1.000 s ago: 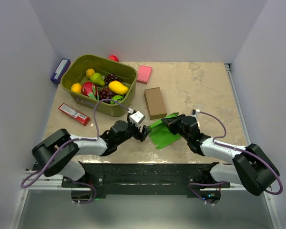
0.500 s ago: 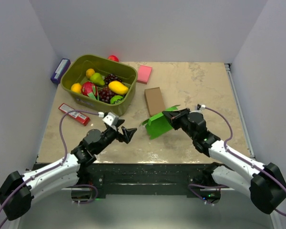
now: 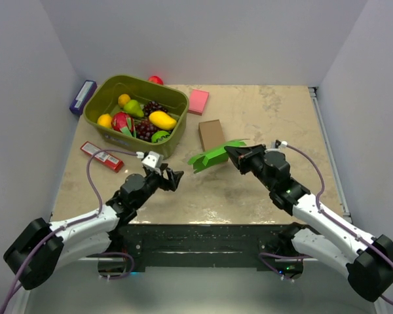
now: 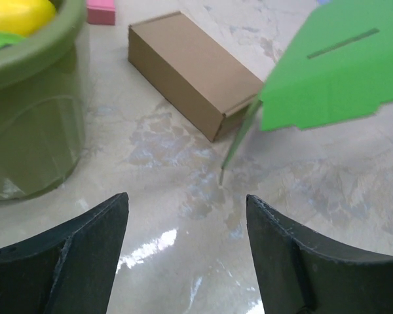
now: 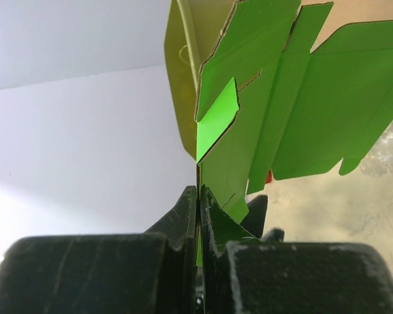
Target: Fold the paper box
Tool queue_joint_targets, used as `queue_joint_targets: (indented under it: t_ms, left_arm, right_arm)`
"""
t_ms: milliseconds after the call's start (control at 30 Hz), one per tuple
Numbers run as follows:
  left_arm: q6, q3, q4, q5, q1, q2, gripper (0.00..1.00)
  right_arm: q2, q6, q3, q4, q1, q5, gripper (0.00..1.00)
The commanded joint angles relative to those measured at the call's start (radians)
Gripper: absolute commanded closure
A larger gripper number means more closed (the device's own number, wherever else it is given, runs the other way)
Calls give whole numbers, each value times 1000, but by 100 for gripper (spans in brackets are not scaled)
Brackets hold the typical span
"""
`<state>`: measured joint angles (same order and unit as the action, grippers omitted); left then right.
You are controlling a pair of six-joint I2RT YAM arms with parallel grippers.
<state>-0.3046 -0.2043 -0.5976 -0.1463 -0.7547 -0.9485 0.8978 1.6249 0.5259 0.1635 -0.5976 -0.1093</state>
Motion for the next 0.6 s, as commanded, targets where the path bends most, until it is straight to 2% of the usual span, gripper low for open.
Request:
queue_joint_targets:
  t_ms: [0, 33, 333, 567]
  left_arm:
    - [-36, -17, -192, 45, 92, -74, 24]
    - [-37, -27, -224, 89, 104, -90, 24]
    - [-33, -135, -295, 204, 146, -223, 27]
    - [-37, -159, -306, 203, 170, -274, 27]
  right_arm:
    - [-25, 36, 54, -10, -4, 16, 100]
    - [-25, 36, 60, -9, -4, 19, 100]
    - [-19, 56, 54, 21, -5, 59, 100]
    - [-19, 69, 45, 39, -2, 72, 100]
